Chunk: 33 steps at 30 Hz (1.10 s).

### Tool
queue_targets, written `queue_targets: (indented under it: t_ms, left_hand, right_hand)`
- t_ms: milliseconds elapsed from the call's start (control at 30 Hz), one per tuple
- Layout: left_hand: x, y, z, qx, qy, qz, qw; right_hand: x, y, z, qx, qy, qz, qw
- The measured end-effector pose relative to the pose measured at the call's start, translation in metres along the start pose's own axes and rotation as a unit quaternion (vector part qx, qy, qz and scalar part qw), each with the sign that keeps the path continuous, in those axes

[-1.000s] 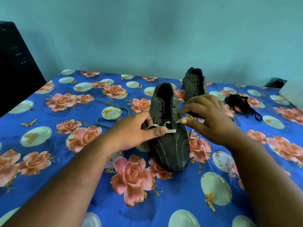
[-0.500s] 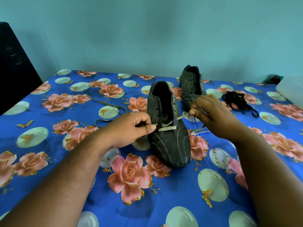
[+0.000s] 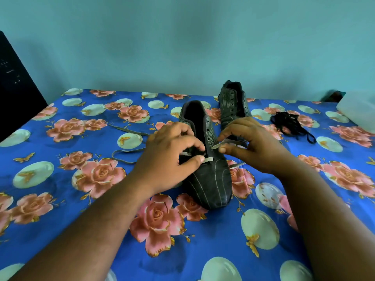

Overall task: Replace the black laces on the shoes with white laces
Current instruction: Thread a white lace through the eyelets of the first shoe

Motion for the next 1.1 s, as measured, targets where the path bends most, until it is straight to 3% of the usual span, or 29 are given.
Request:
queue_targets:
  t_ms: [233, 333, 433, 600, 933, 1100]
  left_hand:
    - [-0.007, 0.006, -0.004, -0.028, -0.07, -0.1, 0.992]
    - [-0.007, 0.012, -0.005, 0.012, -0.098, -0.108, 0.989]
    - [0.001, 0.021, -0.006, 0.064, -0.139, -0.065, 0.986]
    - [0.009, 0.023, -0.011, 0.053, -0.189, 0.067, 0.978]
    - [0.015, 0.016, -0.008, 0.049, -0.176, 0.137, 0.974]
    - [0.004, 0.004, -0.007, 0.028, -0.13, 0.05, 0.99]
  right_hand:
    - [0.012, 0.002, -0.002, -0.014, -0.034, -0.01, 0.999]
    - [0.015, 0.001, -0.002, -0.018, -0.044, -0.01, 0.999]
    - [0.013, 0.001, -0.002, -0.015, -0.033, -0.024, 0.999]
    - [0.016, 0.001, -0.002, -0.01, -0.021, -0.047, 0.999]
    - [0.016, 0.001, -0.001, -0.008, -0.003, -0.056, 0.998]
    - [0.018, 0.002, -0.001, -0.001, 0.001, -0.051, 0.999]
Point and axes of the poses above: each hand's wrist, its own z-axis away from the middle knuckle, its own y-axis out of the palm, x = y × z, the point moved 8 cm from there along -z, towards the middle knuckle, and after that the axes turned 8 degrees about z, right-handed, at the moved point
